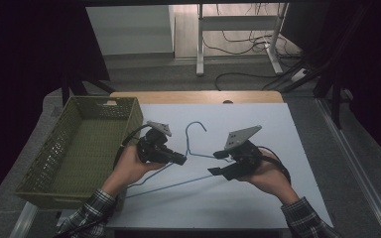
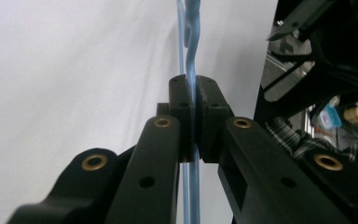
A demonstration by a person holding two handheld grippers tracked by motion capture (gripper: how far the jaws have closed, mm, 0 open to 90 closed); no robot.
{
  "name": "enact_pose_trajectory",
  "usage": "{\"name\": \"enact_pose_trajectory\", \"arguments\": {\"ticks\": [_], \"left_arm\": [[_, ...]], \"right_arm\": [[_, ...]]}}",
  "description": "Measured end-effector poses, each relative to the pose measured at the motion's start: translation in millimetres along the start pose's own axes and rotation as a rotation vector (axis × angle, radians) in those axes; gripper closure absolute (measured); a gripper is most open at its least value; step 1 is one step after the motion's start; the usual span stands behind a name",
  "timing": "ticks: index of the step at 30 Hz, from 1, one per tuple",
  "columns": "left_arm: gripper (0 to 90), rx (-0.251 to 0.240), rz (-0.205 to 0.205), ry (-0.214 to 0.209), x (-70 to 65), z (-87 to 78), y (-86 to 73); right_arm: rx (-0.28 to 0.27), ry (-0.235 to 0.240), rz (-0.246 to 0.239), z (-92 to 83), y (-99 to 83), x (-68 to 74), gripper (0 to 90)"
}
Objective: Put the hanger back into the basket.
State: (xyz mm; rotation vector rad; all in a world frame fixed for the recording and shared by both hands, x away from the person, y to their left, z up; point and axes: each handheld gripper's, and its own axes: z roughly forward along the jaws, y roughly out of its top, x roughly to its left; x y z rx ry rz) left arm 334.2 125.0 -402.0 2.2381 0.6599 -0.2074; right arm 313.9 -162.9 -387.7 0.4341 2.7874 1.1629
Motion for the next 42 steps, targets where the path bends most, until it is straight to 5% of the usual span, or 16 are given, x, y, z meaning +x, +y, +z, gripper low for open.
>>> {"name": "enact_pose_trajectory", "arguments": {"ticks": [12, 20, 28, 31, 42], "left_arm": [[87.3, -0.122, -0.042, 0.138, 3.5, -57.2, -1.6], [87.3, -0.153, -0.055, 0.233, 5.0, -100.0, -2.3], [87.3, -0.201, -0.108, 0.332, 18.7, -139.5, -28.3], [87.2, -0.211, -0.125, 0.365, 24.7, -151.5, -39.4], [87.3, -0.261, -0.183, 0.459, 47.3, -198.6, -83.8]], "right_arm": [[-0.089, -0.045, 0.084, -29.2, -18.3, 5.5, 29.7], [-0.12, -0.046, 0.123, -35.1, -30.7, 7.0, 27.0], [-0.147, -0.089, 0.174, -33.0, -45.6, 8.3, 14.2], [-0.153, -0.144, 0.199, -31.9, -52.9, 9.5, 7.8], [-0.155, -0.186, 0.256, -30.8, -78.4, 16.0, 0.0]]}}
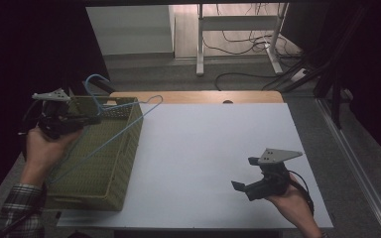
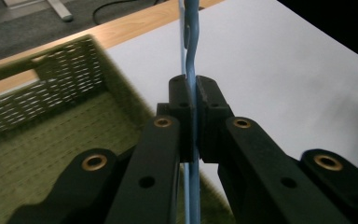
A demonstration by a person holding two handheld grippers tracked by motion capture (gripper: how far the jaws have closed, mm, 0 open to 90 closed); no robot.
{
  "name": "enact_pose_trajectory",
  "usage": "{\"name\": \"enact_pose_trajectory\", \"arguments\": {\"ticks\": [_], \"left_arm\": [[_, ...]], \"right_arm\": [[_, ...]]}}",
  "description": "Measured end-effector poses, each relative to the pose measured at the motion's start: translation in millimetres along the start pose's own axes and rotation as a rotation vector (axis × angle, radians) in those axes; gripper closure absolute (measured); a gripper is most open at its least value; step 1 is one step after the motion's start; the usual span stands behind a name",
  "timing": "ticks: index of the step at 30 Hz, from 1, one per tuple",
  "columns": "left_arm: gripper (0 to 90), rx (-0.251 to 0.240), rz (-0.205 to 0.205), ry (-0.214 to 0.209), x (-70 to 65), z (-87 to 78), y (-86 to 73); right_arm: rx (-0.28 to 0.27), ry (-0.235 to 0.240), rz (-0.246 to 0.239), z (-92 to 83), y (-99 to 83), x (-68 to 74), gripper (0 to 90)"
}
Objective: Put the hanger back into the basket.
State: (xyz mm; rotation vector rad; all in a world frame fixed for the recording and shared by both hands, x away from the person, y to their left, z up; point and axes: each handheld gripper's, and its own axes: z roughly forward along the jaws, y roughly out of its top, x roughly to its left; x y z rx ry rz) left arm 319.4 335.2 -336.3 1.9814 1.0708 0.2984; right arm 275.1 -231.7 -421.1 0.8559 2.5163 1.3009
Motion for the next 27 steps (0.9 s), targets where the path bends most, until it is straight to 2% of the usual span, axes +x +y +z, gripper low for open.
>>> {"name": "enact_pose_trajectory", "arguments": {"ticks": [7, 10, 13, 18, 27], "left_arm": [[87.2, -0.026, -0.038, 0.065, 32.6, -17.5, -20.9], [87.3, -0.044, -0.06, 0.09, 43.3, -21.3, -31.4], [87.2, -0.054, -0.075, 0.099, 52.8, -22.3, -41.8], [87.2, -0.044, -0.089, 0.108, 64.9, -14.6, -59.0], [87.2, -0.006, -0.112, 0.109, 78.7, 10.6, -86.8]], "right_arm": [[0.007, -0.014, 0.04, -3.7, -16.1, -2.6, 0.0], [0.013, -0.023, 0.046, -3.1, -19.4, -4.1, 0.0], [0.018, -0.024, 0.053, -2.8, -21.4, -5.0, 0.0], [0.024, -0.024, 0.052, -2.1, -23.3, -5.8, 0.0], [0.042, -0.024, 0.059, -1.4, -29.6, -6.4, 0.1]]}}
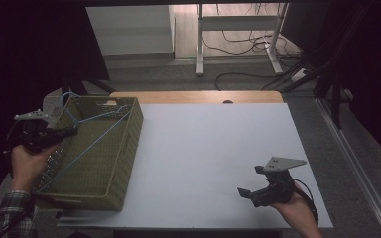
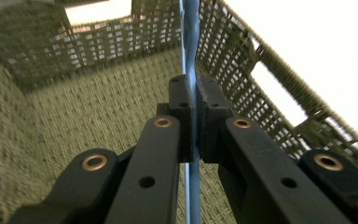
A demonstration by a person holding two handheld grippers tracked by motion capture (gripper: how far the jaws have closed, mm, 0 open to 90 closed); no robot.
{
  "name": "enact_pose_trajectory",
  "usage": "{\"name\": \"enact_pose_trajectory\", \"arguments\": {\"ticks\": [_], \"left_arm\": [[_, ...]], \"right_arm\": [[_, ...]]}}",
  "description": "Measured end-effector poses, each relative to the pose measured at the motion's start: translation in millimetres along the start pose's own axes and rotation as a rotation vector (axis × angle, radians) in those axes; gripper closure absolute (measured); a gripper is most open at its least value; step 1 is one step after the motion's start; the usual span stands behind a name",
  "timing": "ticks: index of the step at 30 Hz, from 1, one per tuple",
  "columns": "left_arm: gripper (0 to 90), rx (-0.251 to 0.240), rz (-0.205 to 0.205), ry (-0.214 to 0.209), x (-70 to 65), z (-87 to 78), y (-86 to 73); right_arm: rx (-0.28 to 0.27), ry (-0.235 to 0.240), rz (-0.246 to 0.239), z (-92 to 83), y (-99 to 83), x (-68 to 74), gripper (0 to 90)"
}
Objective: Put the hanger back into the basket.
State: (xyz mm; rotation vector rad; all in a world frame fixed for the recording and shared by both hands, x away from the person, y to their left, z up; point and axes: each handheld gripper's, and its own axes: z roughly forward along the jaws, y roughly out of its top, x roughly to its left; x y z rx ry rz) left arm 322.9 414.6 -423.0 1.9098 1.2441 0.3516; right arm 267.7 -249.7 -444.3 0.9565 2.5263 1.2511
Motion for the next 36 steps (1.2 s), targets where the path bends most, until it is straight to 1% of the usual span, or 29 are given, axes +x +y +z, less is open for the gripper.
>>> {"name": "enact_pose_trajectory", "arguments": {"ticks": [4, 8, 9, 10, 13, 15, 17, 18, 21, 22, 23, 24, 26, 28, 29, 30, 31, 32, 34, 36], "left_arm": [[87.1, 0.026, -0.024, 0.004, 5.4, 10.7, -8.7], [86.6, 0.073, -0.052, 0.004, 8.8, 20.4, -14.5], [86.2, 0.09, -0.051, 0.014, 8.5, 21.7, -14.7], [84.8, 0.083, -0.047, 0.035, 7.5, 21.2, -14.7], [66.8, 0.045, -0.069, 0.055, 7.5, 14.0, -11.7], [57.0, 0.019, -0.064, 0.06, 4.9, 7.9, -9.7], [44.4, -0.001, -0.063, 0.054, 0.1, 2.4, -7.9], [42.7, -0.02, -0.058, 0.037, -4.1, -0.6, -7.4], [28.8, -0.032, -0.042, 0.036, -16.3, -5.2, -5.8], [28.8, -0.041, -0.035, 0.015, -21.5, -6.8, -5.5], [26.3, -0.049, -0.024, -0.007, -29.2, -8.6, -4.9], [22.7, -0.057, -0.015, -0.017, -34.5, -9.6, -4.6], [18.3, -0.063, 0.01, -0.043, -50.2, -11.9, -2.9], [14.2, -0.08, 0.042, -0.074, -67.6, -13.8, -1.4], [11.9, -0.079, 0.057, -0.09, -78.4, -14.1, -0.5], [9.6, -0.081, 0.071, -0.1, -84.8, -14.3, -0.5], [7.8, -0.084, 0.095, -0.127, -95.2, -13.9, -1.0], [6.2, -0.084, 0.101, -0.134, -101.2, -13.3, -1.4], [5.9, -0.09, 0.114, -0.157, -115.0, -11.1, -4.0], [4.4, -0.093, 0.117, -0.175, -126.2, -7.8, -7.4]], "right_arm": [[0.008, 0.001, 0.004, 1.6, -2.1, -0.5, 0.3], [0.018, 0.001, 0.002, 4.4, -3.8, -0.8, 0.3], [0.02, 0.0, 0.001, 4.9, -4.1, -0.9, 0.3], [0.022, 0.0, 0.002, 5.3, -4.6, -0.9, 0.4], [0.024, -0.004, 0.001, 5.1, -5.3, -1.3, 0.4], [0.016, -0.011, 0.002, 3.5, -5.4, -1.6, 0.4], [0.006, -0.018, 0.002, 0.4, -5.5, -1.7, 0.4], [0.002, -0.02, 0.002, -0.9, -5.6, -1.6, 0.4], [-0.019, -0.037, 0.009, -7.9, -6.7, -0.7, 0.4], [-0.019, -0.037, 0.009, -7.9, -6.7, -0.7, 0.4], [-0.022, -0.041, 0.009, -9.8, -7.2, -0.7, 0.4], [-0.027, -0.046, 0.012, -12.2, -7.9, -0.3, 0.4], [-0.031, -0.055, 0.014, -15.4, -9.3, 0.1, 0.4], [-0.034, -0.063, 0.018, -18.6, -11.2, 0.4, 0.4], [-0.036, -0.066, 0.018, -20.0, -12.2, 0.5, 0.4], [-0.036, -0.072, 0.02, -21.8, -13.4, 0.7, 0.4], [-0.035, -0.077, 0.021, -22.9, -14.2, 0.9, 0.4], [-0.037, -0.081, 0.021, -24.2, -15.3, 1.3, 0.4], [-0.036, -0.086, 0.022, -26.3, -16.9, 1.8, 0.5], [-0.038, -0.09, 0.025, -29.6, -19.5, 3.0, 0.8]]}}
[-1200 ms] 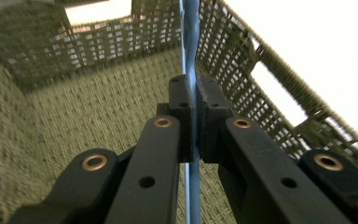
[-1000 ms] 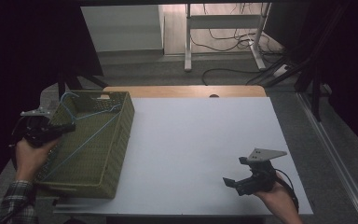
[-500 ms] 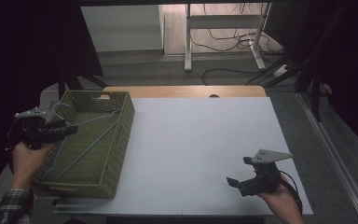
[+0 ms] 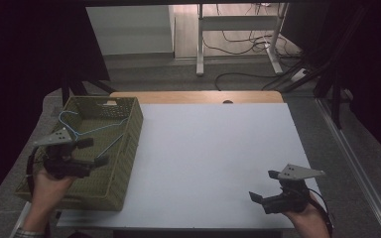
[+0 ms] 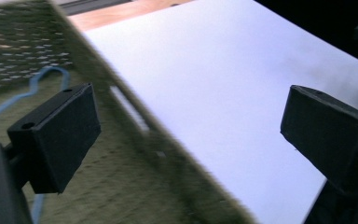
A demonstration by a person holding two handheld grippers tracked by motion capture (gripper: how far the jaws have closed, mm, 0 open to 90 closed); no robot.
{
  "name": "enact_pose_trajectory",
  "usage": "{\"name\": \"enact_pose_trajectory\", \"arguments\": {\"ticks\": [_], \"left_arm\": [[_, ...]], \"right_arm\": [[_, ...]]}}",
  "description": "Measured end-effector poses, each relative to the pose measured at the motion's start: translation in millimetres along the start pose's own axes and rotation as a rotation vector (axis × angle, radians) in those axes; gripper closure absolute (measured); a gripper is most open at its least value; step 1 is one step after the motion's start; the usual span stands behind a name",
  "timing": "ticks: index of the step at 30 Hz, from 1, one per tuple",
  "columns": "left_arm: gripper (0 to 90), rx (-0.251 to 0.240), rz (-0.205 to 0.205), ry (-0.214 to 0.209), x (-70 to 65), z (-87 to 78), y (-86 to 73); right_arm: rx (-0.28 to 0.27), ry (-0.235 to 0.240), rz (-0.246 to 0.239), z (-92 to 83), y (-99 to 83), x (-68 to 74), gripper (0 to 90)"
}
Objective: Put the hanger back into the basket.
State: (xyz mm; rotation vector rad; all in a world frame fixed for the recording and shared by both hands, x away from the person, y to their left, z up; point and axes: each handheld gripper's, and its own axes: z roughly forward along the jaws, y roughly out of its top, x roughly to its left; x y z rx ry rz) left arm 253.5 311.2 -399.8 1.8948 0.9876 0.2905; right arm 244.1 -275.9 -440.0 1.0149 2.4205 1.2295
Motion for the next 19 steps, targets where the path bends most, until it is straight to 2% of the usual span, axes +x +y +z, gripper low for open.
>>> {"name": "enact_pose_trajectory", "arguments": {"ticks": [3, 6, 9, 13, 16, 19], "left_arm": [[3.2, -0.008, 0.001, -0.023, -12.2, 6.6, -6.4], [2.8, -0.002, 0.019, -0.004, -22.1, 12.9, -15.7], [2.4, 0.003, 0.026, -0.003, -29.3, 20.8, -29.2], [2.0, 0.042, 0.068, 0.055, -40.2, 27.3, -41.0], [1.8, 0.045, 0.039, 0.043, -39.9, 29.3, -45.8], [1.5, 0.053, 0.035, 0.055, -39.9, 29.2, -45.7]], "right_arm": [[-0.003, -0.005, 0.001, -3.3, -2.6, 0.4, 1.0], [-0.003, -0.005, 0.004, -4.9, -4.6, 0.2, 1.1], [-0.007, -0.011, 0.014, -6.0, -7.5, -0.3, 1.2], [0.004, -0.016, 0.016, -3.4, -12.2, -1.2, 1.4], [0.023, -0.018, 0.008, 0.9, -14.6, -1.0, 1.4], [0.029, -0.015, 0.004, 3.3, -15.4, -0.1, 1.4]]}}
